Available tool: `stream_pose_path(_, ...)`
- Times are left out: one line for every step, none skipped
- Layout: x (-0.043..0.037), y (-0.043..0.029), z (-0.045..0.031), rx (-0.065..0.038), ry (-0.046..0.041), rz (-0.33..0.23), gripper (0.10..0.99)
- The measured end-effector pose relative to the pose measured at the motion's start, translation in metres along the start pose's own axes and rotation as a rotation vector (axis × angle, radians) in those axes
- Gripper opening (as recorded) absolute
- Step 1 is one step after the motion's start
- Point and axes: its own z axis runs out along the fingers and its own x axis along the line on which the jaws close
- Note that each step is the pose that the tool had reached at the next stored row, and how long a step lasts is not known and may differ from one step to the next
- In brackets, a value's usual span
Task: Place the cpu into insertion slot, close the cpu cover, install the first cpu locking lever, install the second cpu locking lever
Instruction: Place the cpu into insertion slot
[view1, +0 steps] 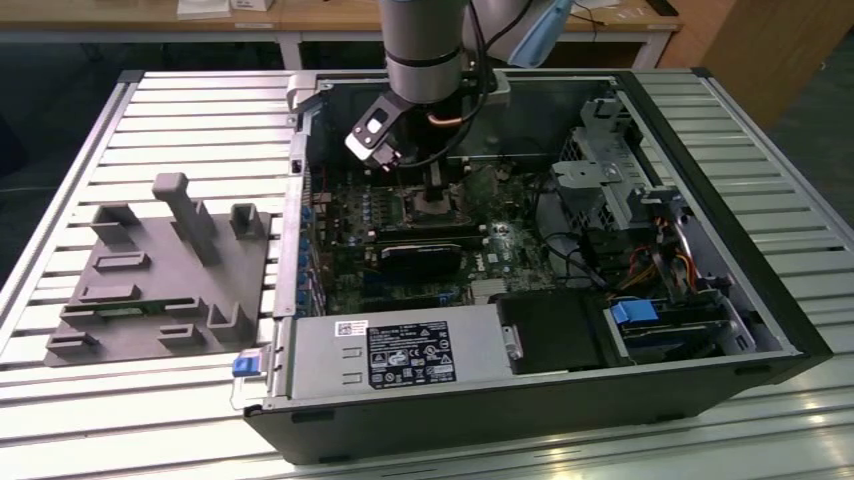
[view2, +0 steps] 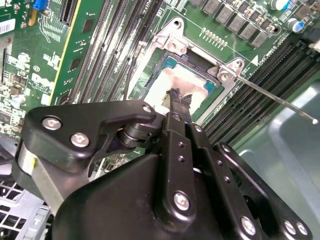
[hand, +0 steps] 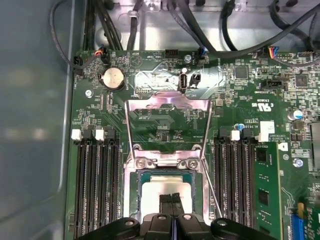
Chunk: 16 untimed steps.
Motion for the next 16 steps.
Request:
stream_pose_path(0.0, 0.0001, -0.0012, 0.0, -0.0006, 0.004, 0.106)
stream_pose_path(0.0, 0.0003, -0.0026, 0.0, -0.0011, 0.008, 0.106)
stream_pose_path(0.0001, 0.0005, -0.004, 0.0, -0.0015, 0.012, 0.106)
stream_pose_path(0.0001, 0.0006, -0.0055, 0.0, -0.002, 0.016, 0.106)
stream_pose_path(0.0001, 0.0008, -0.007, 0.0, -0.0024, 0.021, 0.106)
stream_pose_path(0.0002, 0.001, -0.0089, 0.0, -0.003, 0.026, 0.106)
stream_pose_path(0.0002, 0.0013, -0.0109, 0.0, -0.0036, 0.029, 0.106)
stream_pose_path(0.0002, 0.0015, -0.013, 0.0, -0.0039, 0.032, 0.106)
stream_pose_path(0.0003, 0.0018, -0.0153, -0.001, -0.0041, 0.034, 0.106)
stream_pose_path(0.0003, 0.0021, -0.0178, -0.001, -0.0044, 0.036, 0.106)
stream_pose_path(0.0003, 0.0024, -0.0202, -0.001, -0.0046, 0.038, 0.106)
stream_pose_path(0.0004, 0.0027, -0.0228, -0.001, -0.0048, 0.04, 0.106)
stream_pose_path(0.0004, 0.003, -0.0251, -0.001, -0.005, 0.042, 0.106)
stream_pose_path(0.0005, 0.0033, -0.0274, -0.001, -0.0053, 0.043, 0.106)
stream_pose_path(0.0005, 0.0035, -0.0295, -0.001, -0.0055, 0.045, 0.106)
stream_pose_path(0.0006, 0.0037, -0.0314, -0.001, -0.0056, 0.046, 0.106)
